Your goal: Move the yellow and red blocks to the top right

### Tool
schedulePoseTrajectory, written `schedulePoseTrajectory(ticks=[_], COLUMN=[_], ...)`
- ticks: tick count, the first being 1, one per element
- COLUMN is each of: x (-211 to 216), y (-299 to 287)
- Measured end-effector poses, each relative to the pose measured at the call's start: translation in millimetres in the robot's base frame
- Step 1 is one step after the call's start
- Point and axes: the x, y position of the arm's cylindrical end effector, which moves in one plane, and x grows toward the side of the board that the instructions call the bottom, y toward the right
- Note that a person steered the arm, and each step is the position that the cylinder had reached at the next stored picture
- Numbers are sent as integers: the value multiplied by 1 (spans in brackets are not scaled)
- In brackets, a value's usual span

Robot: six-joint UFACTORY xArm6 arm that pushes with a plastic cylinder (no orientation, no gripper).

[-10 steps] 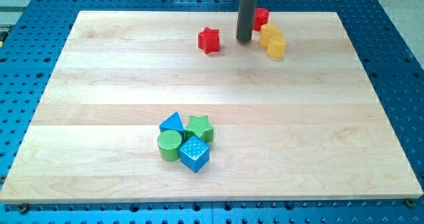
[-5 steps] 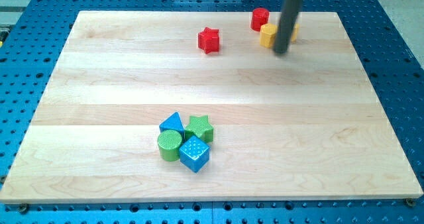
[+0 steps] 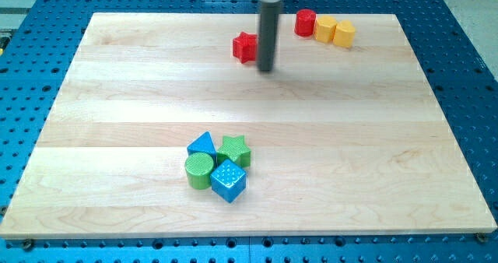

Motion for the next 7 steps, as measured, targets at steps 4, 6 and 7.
schedulePoseTrajectory(ticks=[4,6,7], x=[-54,-56,-69], y=[6,54,33])
